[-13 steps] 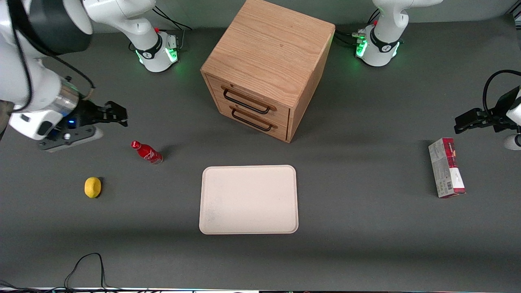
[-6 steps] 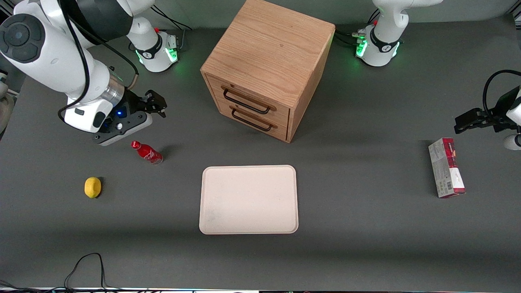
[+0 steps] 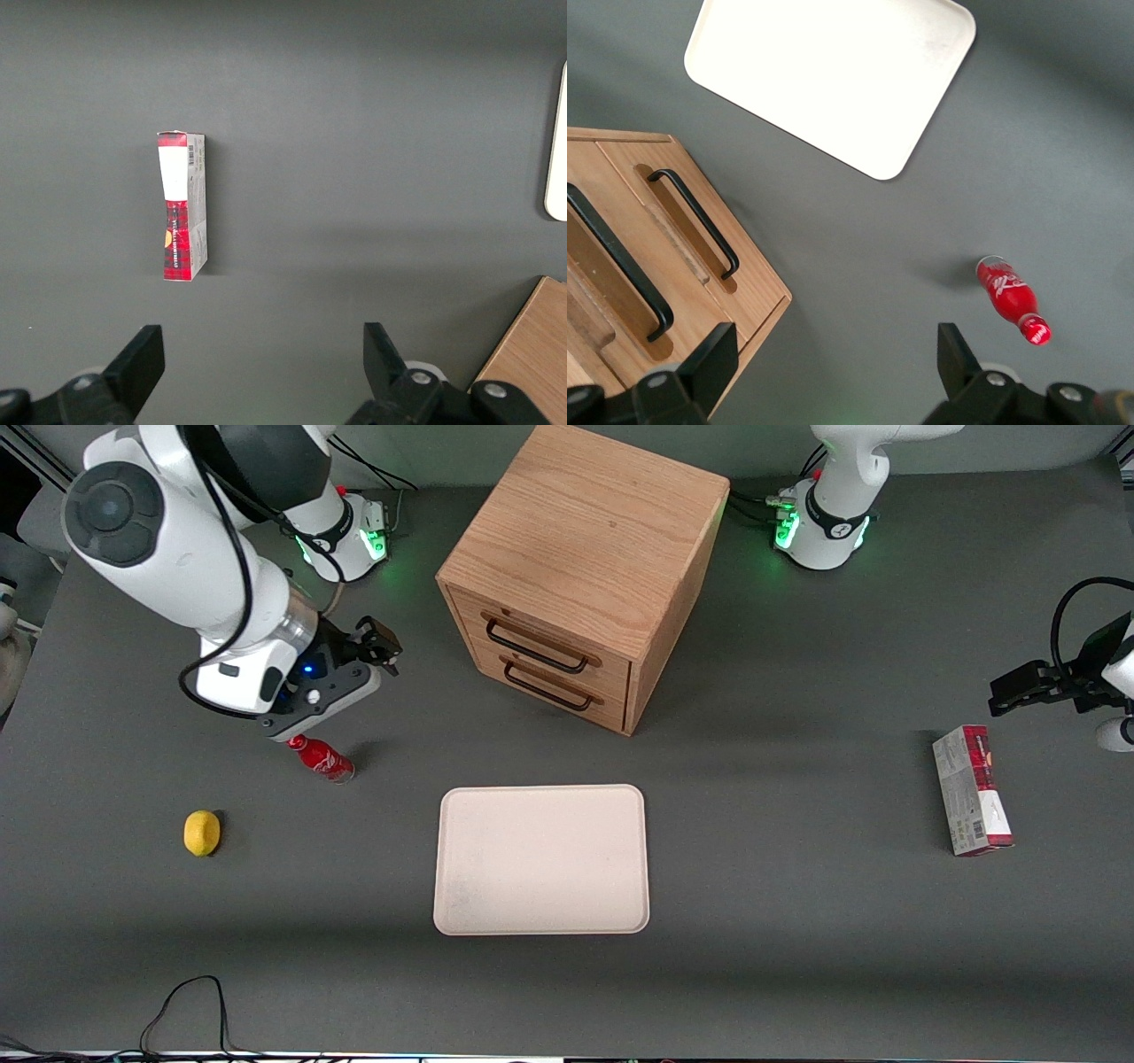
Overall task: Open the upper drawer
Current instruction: 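Move the right gripper toward the upper drawer's black handle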
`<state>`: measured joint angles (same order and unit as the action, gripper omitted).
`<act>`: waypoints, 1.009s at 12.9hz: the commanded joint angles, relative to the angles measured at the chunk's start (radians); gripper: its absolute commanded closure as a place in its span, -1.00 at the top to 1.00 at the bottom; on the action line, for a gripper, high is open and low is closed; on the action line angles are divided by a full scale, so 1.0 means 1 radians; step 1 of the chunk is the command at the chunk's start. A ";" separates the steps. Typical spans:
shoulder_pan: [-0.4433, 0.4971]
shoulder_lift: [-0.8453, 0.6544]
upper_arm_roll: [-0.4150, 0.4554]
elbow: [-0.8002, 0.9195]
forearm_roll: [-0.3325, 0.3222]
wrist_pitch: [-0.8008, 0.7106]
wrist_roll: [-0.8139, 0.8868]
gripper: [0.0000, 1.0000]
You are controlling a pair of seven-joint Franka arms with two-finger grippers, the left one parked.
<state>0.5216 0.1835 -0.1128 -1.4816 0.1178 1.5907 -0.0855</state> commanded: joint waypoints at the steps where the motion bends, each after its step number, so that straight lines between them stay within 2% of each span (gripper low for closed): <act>1: 0.034 0.089 0.002 0.105 0.008 -0.023 -0.010 1.00; 3: 0.102 0.108 0.010 0.113 -0.032 -0.023 -0.008 1.00; 6: 0.185 0.140 0.012 0.115 -0.030 -0.009 -0.013 1.00; 8: 0.196 0.161 0.015 0.112 -0.020 0.017 -0.016 1.00; 13: 0.209 0.212 0.018 0.089 -0.020 0.083 -0.190 1.00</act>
<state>0.7248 0.3747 -0.0940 -1.4057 0.1014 1.6602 -0.2134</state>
